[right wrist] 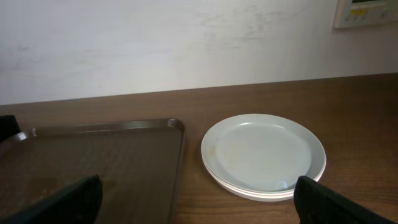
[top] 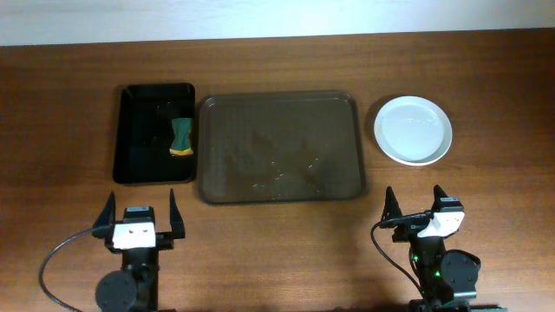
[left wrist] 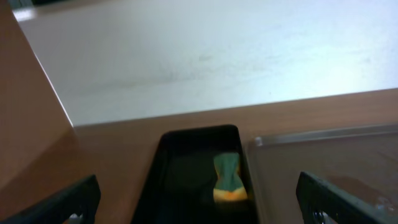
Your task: Clean dirty plates on tray and stack at the side
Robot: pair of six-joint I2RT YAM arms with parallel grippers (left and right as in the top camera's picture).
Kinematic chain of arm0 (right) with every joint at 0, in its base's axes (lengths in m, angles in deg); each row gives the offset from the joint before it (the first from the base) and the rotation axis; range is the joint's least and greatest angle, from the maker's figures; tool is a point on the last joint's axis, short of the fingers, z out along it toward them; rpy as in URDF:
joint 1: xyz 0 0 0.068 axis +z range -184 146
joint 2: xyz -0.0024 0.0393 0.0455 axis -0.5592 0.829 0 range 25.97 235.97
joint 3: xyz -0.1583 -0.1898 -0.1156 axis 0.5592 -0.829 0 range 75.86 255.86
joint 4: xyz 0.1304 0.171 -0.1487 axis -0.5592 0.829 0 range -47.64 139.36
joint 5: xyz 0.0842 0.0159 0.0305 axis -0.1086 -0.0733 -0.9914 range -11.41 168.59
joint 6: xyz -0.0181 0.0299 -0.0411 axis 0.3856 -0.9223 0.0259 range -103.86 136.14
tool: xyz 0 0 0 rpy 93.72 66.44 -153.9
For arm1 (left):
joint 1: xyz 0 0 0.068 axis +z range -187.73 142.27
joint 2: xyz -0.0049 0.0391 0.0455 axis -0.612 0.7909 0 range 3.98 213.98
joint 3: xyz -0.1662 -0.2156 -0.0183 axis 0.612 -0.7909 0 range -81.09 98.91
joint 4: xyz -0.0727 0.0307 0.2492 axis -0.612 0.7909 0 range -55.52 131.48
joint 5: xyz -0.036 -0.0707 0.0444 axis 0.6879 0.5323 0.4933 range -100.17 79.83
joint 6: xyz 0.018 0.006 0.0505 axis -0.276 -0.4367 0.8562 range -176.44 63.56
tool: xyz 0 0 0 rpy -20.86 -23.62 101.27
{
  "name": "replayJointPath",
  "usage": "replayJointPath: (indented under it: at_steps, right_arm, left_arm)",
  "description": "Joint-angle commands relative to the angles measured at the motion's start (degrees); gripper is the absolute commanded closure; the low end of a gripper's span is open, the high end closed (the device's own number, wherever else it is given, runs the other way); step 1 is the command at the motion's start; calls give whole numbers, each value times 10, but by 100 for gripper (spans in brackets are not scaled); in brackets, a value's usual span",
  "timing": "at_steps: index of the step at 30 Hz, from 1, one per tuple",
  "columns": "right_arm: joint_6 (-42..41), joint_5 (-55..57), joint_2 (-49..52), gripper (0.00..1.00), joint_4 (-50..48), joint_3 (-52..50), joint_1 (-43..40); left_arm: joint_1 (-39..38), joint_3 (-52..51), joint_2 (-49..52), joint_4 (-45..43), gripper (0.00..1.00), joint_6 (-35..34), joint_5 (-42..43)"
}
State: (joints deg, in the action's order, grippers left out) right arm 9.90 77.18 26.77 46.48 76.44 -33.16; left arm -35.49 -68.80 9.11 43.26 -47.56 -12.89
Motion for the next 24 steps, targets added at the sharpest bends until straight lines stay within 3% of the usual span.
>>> replayJointPath:
  at_steps: [1, 11, 24]
  right_arm:
    - [-2, -5, -4, 2, 2, -3, -1]
    - [-2, -5, -4, 2, 2, -3, -1]
    - [-2, -5, -4, 2, 2, -3, -1]
  left_arm:
    - [3, -54, -41, -37, 1, 58, 8]
    - [7, -119, -49, -40, 1, 71, 1]
    - [7, -118, -48, -42, 1, 71, 2]
